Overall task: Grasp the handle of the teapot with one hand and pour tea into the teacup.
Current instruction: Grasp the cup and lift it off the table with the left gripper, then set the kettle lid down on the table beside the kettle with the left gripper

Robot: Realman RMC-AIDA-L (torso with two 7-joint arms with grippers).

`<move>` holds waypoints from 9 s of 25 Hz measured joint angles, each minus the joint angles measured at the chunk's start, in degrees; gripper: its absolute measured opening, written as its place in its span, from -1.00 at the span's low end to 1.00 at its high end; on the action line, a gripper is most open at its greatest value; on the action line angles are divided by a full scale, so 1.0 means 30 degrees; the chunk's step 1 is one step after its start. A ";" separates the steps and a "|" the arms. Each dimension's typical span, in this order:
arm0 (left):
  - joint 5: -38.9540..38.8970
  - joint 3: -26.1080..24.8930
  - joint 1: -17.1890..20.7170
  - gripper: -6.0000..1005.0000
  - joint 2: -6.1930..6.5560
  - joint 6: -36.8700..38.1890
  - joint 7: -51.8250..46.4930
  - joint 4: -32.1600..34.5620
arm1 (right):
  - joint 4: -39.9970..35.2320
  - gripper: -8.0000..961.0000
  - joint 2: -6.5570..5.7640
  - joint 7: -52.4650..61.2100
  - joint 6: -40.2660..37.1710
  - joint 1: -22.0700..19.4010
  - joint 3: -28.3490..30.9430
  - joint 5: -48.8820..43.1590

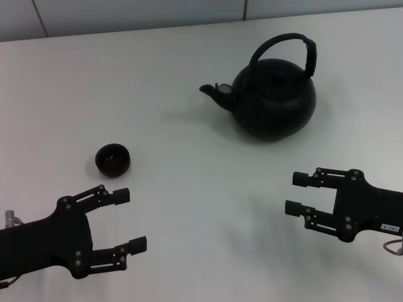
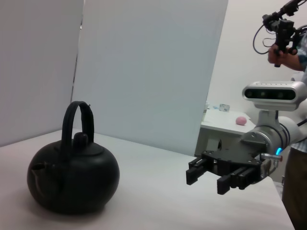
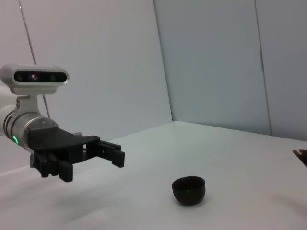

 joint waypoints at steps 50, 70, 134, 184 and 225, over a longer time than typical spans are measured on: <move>-0.6289 -0.1749 -0.1151 0.65 -0.0905 -0.7512 0.7959 -0.7244 | 0.1313 0.14 0.0024 -0.0728 0.0042 0.0990 0.1220 0.1535; -0.6522 -0.1665 -0.2384 0.61 -0.0906 -0.9734 0.7941 -0.7695 | 0.1561 0.14 0.0056 -0.0618 -0.0028 0.1178 0.1259 0.1761; -0.6415 -0.1412 -0.3442 0.36 -0.0907 -1.0689 0.7788 -0.8643 | 0.1406 0.14 -0.0006 -0.0687 0.0039 0.1471 0.1259 0.1820; -0.6343 0.2545 -0.4530 0.40 -0.0935 -0.8018 0.7678 -0.9228 | 0.1554 0.14 0.0026 -0.0746 -0.0153 0.1499 0.1150 0.1819; -0.6309 0.3063 -0.4590 0.50 -0.0936 -0.9099 0.6536 -0.9303 | 0.1406 0.14 -0.0040 -0.0705 0.0050 0.1969 0.1227 0.1659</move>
